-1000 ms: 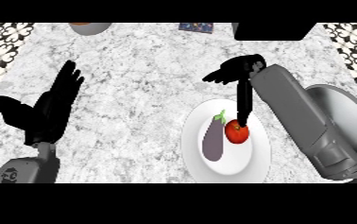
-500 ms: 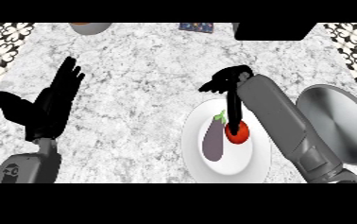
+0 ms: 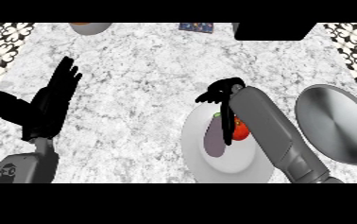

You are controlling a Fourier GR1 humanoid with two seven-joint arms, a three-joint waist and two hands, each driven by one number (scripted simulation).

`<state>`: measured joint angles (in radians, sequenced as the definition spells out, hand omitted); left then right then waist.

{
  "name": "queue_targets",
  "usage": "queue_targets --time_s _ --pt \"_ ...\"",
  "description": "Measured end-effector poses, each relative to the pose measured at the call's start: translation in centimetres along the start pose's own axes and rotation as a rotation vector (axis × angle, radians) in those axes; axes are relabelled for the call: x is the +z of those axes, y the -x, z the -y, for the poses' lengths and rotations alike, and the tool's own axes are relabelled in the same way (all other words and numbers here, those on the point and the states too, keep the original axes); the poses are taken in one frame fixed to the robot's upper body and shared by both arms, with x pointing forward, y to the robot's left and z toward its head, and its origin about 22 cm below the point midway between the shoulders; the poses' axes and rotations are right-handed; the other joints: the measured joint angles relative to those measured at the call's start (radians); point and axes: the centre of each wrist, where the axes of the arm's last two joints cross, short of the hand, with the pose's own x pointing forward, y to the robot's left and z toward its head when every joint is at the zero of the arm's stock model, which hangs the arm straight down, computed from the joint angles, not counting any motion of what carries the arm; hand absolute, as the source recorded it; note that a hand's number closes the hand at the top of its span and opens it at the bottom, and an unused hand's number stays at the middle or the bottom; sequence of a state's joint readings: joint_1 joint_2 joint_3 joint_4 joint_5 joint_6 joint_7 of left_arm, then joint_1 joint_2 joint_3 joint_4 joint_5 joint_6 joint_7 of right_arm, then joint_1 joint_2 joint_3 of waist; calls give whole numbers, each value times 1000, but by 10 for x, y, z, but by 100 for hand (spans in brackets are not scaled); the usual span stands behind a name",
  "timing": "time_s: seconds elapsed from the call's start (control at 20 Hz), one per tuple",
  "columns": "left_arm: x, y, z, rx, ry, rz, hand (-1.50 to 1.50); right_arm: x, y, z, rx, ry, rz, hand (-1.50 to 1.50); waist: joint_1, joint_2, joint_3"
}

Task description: Pick the eggplant from the plate and place it in the pan

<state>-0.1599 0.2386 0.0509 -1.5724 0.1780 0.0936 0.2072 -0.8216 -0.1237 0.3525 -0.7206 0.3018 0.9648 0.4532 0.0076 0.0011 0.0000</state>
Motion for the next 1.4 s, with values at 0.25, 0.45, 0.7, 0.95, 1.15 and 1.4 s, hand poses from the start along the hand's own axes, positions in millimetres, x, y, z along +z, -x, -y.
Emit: queue_targets --time_s 0.25,0.45,0.7,0.95,1.15,1.4 --pt "-1 -3 3 8 -3 0 0 -6 2 -8 3 11 2 -150 -3 -9 -5" --pt "-3 -9 12 6 -5 0 0 -10 5 -10 -4 26 12 -150 -4 -17 -10" --pt "0 -3 9 4 -7 -3 0 -16 2 -18 -4 26 3 150 -9 -29 -18" --pt "2 -6 4 6 1 0 0 -14 7 -18 1 74 28 150 -5 -25 -19" --pt "1 -6 6 2 4 1 0 -16 8 -23 -4 119 45 150 -9 -29 -22" --pt "0 0 13 4 2 -2 0 -17 11 -25 -26 151 64 150 -10 -30 -24"
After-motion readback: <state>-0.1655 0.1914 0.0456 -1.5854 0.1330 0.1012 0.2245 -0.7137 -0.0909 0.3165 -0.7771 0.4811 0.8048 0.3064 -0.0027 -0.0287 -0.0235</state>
